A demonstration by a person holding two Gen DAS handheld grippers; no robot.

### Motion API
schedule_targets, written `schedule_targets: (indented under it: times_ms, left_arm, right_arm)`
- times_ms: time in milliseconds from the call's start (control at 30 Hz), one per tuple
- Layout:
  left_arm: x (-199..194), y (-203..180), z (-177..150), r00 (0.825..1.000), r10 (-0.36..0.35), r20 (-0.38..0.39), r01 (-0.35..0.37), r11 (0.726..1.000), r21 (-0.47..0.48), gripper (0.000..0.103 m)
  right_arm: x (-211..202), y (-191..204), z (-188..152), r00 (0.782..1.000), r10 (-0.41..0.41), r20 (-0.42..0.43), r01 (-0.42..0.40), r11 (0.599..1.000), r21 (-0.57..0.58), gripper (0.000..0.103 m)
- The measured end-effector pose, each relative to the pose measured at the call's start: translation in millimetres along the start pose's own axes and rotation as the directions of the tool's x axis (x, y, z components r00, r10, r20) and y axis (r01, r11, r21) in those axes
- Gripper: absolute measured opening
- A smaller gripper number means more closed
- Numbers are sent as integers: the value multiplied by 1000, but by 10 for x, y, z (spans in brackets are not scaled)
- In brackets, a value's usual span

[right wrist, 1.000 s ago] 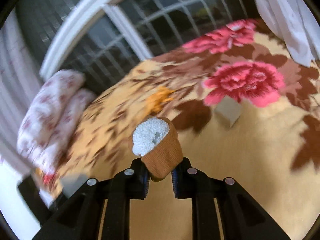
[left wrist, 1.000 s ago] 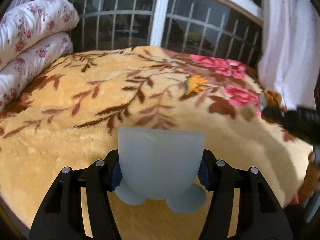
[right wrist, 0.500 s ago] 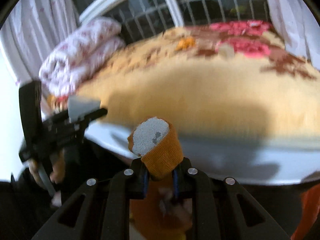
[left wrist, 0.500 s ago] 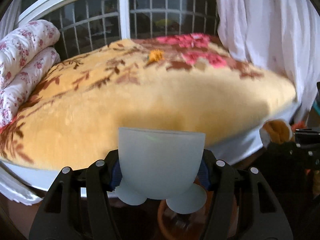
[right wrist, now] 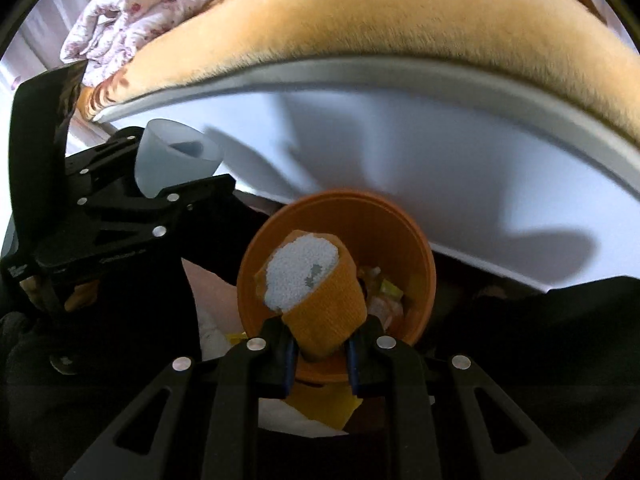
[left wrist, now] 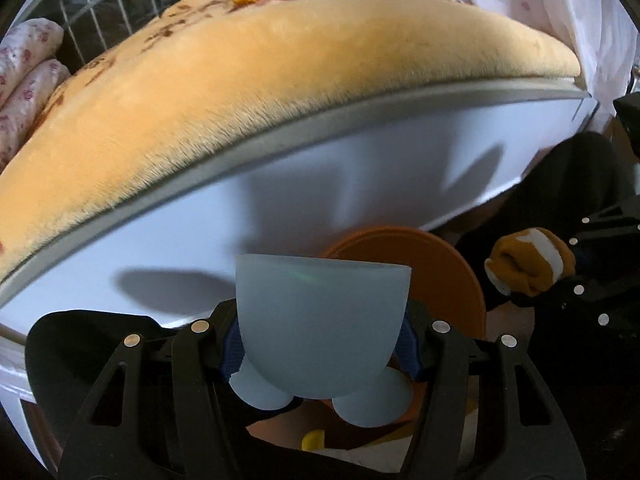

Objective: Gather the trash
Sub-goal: 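Lower both tools over the orange bucket and release the cup and sponge piece, then grasp the beige wooden block with the right tool while the left tool grasps the orange dinosaur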

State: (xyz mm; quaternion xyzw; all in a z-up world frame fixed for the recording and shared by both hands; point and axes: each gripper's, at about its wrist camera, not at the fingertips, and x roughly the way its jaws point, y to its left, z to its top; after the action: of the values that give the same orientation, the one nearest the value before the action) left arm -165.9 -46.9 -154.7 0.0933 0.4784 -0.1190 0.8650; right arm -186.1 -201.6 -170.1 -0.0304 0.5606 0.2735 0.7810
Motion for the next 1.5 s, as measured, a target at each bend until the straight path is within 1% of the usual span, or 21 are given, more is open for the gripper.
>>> schedule_targets:
  times_ms: [67,100,133,167,233,400,467,500,533,667,733,800,867,900,967,1033,1133,1233,1267,1333,1500]
  left_arm:
    - [58,-13,-5,1000,-21,-23,22,1000,11,59]
    - [82,-21,-10,999,-27,-33,28,999,17,66]
    - [117,-28,-16,999,-23,-46,24,999,24,72]
    - [147,-32,-15,999,-4,-54,6,1000,30,82]
    - [196,-34,-22,997,21,-68,-18,999,43,83]
    - [237,31,-67,996,29,-84,-26,999,34,83]
    - [250,50,-72,996,29,-85,-27,999,25,83]
    - [259,59,-71,996,27,-88,-26,999,18,83]
    - [257,75,-70,996,27,-86,-26,1000,9,83]
    - [203,92,-28,998,35,-57,-35,999,-1,83]
    - [137,61,-15,998,59,-35,-59,998,9,83]
    - [72,58,13,997,82,-14,-81,997,15,83]
    - [-21,69,71,995,104,14,-104,994,16,83]
    - [-53,75,101,993,111,26,-111,994,10,83]
    - [-118,117,189,992,115,49,-115,993,-8,84]
    - [-172,174,297,989,128,72,-126,992,-30,88]
    - [-287,282,516,980,155,126,-146,986,-75,88]
    - [-379,393,755,973,155,171,-133,982,-135,90]
    - [-409,429,847,971,153,183,-125,980,-153,91]
    - [-443,500,1021,966,158,207,-119,975,-190,91]
    - [-394,626,1386,961,155,227,-99,965,-242,91]
  right_arm:
    - [61,-43,5,1000,10,-25,-10,1000,13,29]
    - [94,-65,5,999,13,-39,-12,1000,20,40]
    - [129,-89,-4,999,13,-47,-12,1000,24,55]
    - [174,-94,12,999,0,-46,1,999,34,58]
    - [198,-134,4,999,-17,-46,19,999,43,59]
    - [137,-259,-1,1000,-10,-20,12,995,95,59]
    - [59,-320,-20,1000,-16,16,14,994,113,61]
    - [13,-349,-27,999,-19,46,13,992,127,66]
    - [-27,-371,-29,997,-27,78,15,989,146,68]
    - [-125,-448,-82,987,-60,152,32,983,179,68]
    - [-174,-397,-79,980,-82,180,51,984,169,70]
    - [-285,-332,-90,968,-104,230,70,986,150,73]
    - [-427,-270,-70,950,-111,291,78,989,122,78]
    - [-511,-244,-53,939,-115,325,83,990,111,83]
    - [-668,-222,20,913,-125,388,97,991,93,86]
    - [-814,-267,129,894,-124,431,98,992,82,86]
    - [-1012,-381,415,856,-151,494,128,988,81,87]
    - [-1169,-582,722,827,-174,535,168,984,60,91]
    - [-1203,-656,847,821,-182,540,184,982,51,91]
    - [-1249,-819,1144,814,-192,548,208,977,34,91]
    - [-1187,-1223,1898,831,-199,519,205,978,47,91]
